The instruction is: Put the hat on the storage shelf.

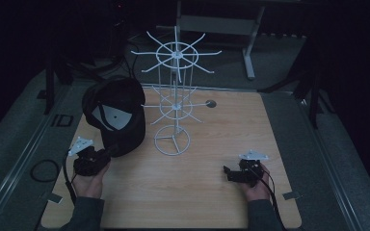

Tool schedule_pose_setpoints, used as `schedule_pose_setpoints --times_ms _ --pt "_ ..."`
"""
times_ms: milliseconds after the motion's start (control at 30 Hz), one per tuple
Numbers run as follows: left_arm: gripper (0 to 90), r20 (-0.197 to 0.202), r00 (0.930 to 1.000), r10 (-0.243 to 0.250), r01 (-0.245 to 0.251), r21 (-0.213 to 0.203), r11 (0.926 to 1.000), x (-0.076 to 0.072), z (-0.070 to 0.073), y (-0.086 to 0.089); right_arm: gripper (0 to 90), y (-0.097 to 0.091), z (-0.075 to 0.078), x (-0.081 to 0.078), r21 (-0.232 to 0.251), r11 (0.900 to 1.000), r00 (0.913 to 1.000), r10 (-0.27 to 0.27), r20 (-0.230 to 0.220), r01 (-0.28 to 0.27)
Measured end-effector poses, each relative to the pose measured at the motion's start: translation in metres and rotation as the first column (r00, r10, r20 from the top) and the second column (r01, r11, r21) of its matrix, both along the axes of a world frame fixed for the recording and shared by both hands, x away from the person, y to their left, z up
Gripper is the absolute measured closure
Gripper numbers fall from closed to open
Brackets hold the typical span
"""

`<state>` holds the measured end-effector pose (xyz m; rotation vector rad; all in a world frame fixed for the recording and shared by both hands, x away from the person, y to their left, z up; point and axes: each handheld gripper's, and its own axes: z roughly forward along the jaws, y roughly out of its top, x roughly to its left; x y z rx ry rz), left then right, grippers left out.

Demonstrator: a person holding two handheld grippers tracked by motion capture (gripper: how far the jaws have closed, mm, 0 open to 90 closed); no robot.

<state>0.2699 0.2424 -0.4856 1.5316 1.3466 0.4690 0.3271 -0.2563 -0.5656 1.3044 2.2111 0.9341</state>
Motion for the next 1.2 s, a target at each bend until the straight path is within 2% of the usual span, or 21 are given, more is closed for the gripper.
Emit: schedule_pose_setpoints --times_ms 1200 --pt "86.0 0.056 0.9982 -0.02 0.018 0.032 0.9993 -0.003 0.024 0.008 12.9 0.0 0.0 0.0 -0.001 1.0 1.0 0.002 0.002 -0.002"
